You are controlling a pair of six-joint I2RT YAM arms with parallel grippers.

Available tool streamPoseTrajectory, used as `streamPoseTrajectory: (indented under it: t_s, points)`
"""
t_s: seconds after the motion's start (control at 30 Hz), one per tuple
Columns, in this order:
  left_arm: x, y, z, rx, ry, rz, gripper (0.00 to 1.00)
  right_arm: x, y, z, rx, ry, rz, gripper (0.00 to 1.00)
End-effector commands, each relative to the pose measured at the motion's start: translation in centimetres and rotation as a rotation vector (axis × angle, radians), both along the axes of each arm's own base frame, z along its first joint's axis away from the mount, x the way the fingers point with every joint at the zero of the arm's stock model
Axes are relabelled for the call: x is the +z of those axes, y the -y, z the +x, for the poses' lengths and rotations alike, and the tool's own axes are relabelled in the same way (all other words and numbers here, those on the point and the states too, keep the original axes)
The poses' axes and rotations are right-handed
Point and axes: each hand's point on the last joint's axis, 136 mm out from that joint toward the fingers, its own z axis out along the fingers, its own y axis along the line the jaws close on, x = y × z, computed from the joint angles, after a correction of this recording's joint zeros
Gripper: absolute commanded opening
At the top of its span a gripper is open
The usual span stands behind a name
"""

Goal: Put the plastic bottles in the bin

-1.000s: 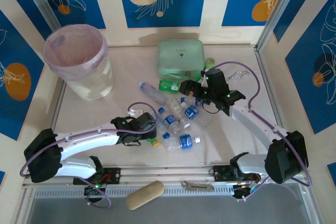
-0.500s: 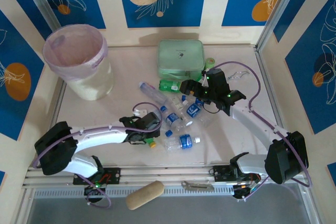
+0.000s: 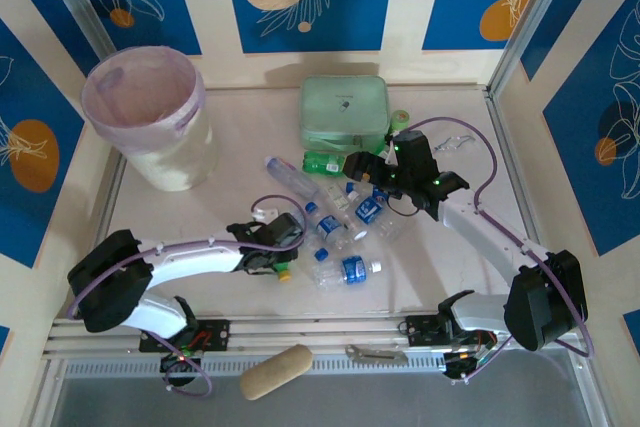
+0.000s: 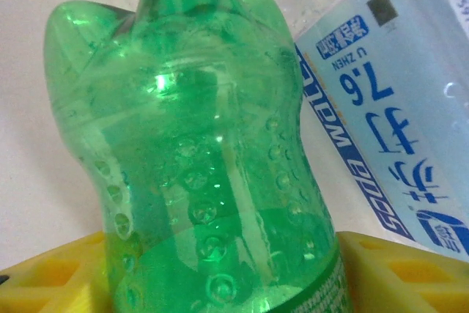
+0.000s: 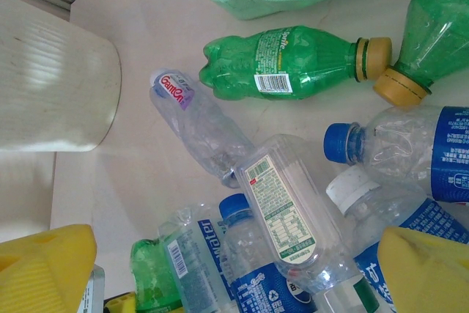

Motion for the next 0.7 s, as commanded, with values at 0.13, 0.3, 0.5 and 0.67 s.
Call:
streamPoseTrajectory:
  t_s: [0.13,0.3,0.5,0.67]
  points:
    - [1.8,-2.2,0.8,-0.02,0.054,0.097,0.5,0.2,0.3,-0.6,0.004,-0.002,0.01,0.99]
    - [8.0,-3.1,3.3,-0.078,0.219,0.11,0.5,0.0,0.1,-0.4,-0.001,-0.003,0.021,0.99]
    - [14.9,-4.0,7.2,-0.135,0.341,0.035,0.5,-0.2,-0.6,-0.2,0.016,-0.011,0.044,0.99]
    - [21.4,-4.6,10.6,-0.217,0.458,0.078,0.5,-0.2,-0.7,-0.1,0.016,-0.009,0.047,0.99]
